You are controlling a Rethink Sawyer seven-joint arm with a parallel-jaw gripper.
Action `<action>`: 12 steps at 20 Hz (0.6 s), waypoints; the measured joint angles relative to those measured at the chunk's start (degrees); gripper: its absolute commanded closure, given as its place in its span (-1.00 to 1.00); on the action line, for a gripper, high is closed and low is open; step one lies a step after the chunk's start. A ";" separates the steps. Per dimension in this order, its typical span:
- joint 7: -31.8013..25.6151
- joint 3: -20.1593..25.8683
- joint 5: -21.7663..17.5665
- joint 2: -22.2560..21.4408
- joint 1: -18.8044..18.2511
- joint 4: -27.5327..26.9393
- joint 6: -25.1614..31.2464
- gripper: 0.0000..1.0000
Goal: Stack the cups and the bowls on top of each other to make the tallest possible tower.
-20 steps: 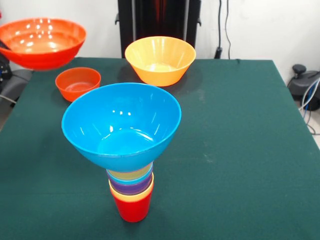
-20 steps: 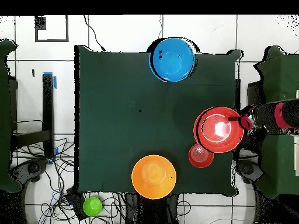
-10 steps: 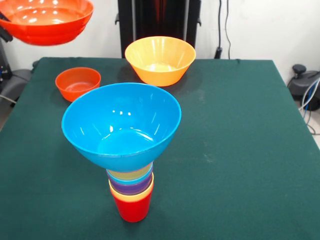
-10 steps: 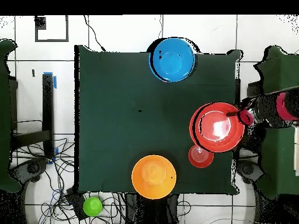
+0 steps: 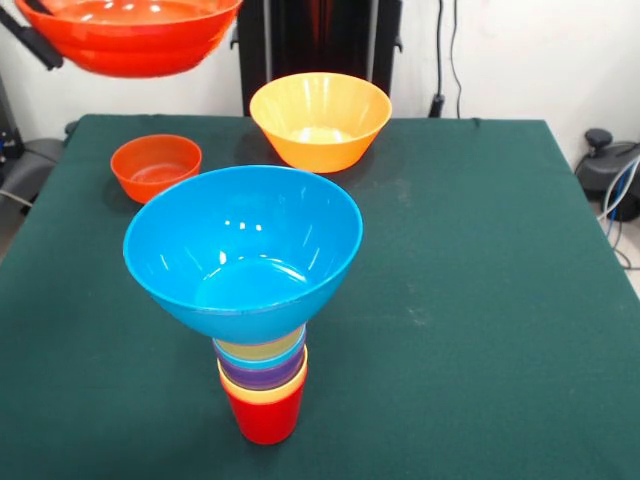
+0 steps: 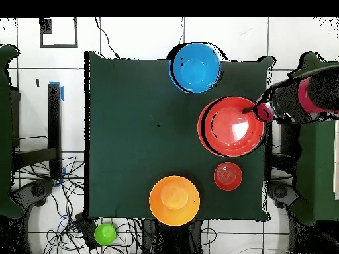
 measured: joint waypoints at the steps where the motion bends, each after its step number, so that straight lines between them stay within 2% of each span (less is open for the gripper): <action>1: 0.00 0.01 0.20 -0.01 0.54 -0.51 0.40 1.00; 9: 0.01 -0.09 1.58 0.58 5.16 -6.42 3.87 1.00; 12: 0.01 -0.10 2.08 1.65 7.65 -11.20 6.54 1.00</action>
